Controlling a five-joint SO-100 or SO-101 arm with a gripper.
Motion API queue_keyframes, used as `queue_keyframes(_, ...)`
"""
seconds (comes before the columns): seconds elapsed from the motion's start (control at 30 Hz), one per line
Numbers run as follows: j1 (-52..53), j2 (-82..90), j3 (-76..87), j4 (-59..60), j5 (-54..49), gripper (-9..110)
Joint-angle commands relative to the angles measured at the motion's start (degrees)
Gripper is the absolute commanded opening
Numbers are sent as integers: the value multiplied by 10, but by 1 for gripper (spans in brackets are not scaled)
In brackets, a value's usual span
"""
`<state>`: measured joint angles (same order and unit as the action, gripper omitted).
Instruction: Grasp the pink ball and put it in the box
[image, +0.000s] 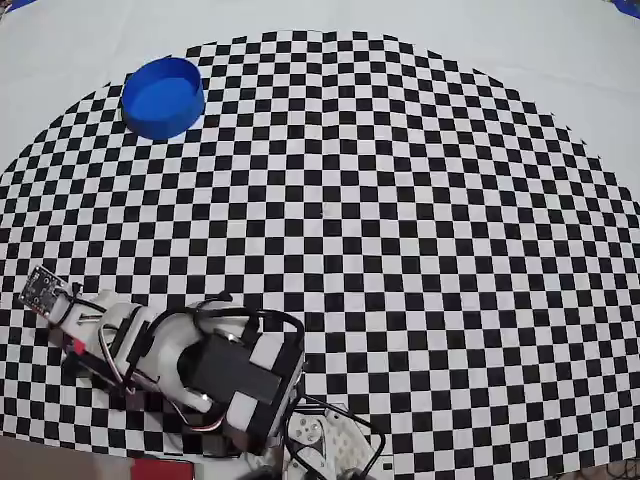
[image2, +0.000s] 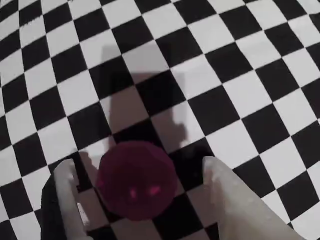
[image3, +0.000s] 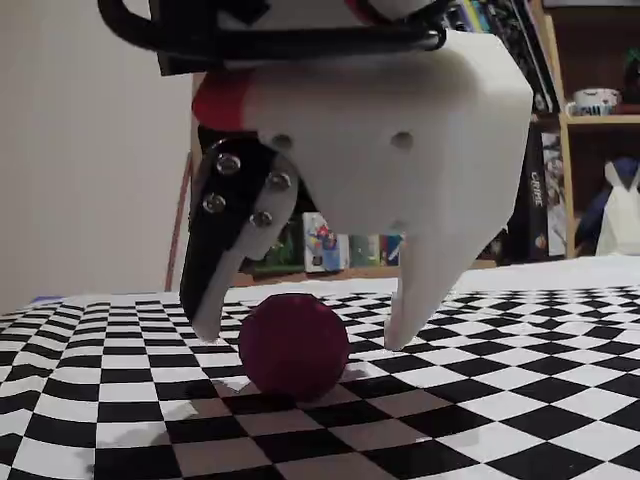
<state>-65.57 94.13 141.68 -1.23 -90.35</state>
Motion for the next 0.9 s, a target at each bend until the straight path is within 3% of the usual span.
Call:
queue_keyframes(0.0, -5, -1, -23, -10, -5, 29)
queue_keyframes(0.67, -5, -4, -24, -11, -4, 29)
queue_keyframes(0.77, -5, -4, -24, -11, -4, 23)
queue_keyframes(0.87, -5, -4, -24, -11, -4, 9)
